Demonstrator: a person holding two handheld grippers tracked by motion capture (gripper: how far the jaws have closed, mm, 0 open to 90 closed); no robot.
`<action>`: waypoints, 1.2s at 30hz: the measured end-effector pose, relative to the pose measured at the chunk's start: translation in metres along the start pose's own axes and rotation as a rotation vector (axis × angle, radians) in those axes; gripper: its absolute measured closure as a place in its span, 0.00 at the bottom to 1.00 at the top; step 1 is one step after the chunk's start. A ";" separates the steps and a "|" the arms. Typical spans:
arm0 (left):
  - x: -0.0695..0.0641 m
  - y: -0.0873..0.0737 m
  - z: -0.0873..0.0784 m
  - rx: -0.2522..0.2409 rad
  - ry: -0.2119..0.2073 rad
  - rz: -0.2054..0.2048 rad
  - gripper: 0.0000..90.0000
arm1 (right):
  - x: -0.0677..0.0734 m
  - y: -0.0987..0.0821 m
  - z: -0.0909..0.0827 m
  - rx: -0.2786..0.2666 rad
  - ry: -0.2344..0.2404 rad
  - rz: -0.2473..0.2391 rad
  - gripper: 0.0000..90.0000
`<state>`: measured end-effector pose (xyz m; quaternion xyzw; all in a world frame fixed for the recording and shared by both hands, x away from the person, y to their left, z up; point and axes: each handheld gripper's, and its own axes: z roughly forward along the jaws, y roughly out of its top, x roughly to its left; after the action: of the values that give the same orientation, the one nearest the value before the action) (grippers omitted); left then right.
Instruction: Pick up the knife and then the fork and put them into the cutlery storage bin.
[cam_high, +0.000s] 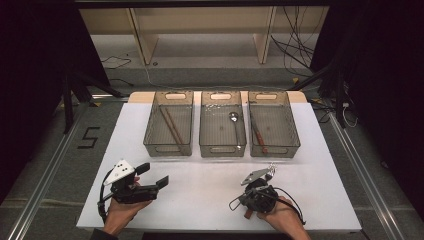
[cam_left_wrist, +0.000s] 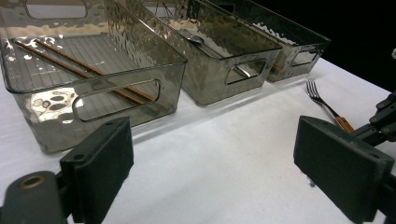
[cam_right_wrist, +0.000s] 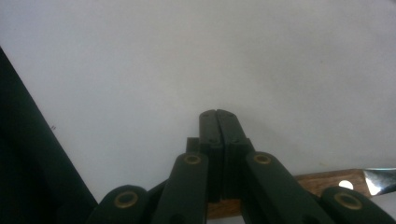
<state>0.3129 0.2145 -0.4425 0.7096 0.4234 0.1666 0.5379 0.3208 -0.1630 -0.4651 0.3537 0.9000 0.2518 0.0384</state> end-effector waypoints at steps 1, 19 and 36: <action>0.000 0.000 0.000 0.000 0.000 0.000 0.13 | 0.001 -0.001 0.000 0.003 0.003 -0.001 1.00; 0.000 0.000 0.000 0.000 0.001 0.000 0.13 | 0.001 -0.023 -0.013 0.075 -0.048 -0.017 1.00; -0.001 0.000 0.001 0.005 -0.001 0.006 0.13 | -0.035 -0.056 -0.041 0.117 -0.172 0.092 1.00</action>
<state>0.3130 0.2137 -0.4427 0.7123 0.4212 0.1668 0.5361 0.3024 -0.2381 -0.4597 0.4165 0.8894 0.1692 0.0832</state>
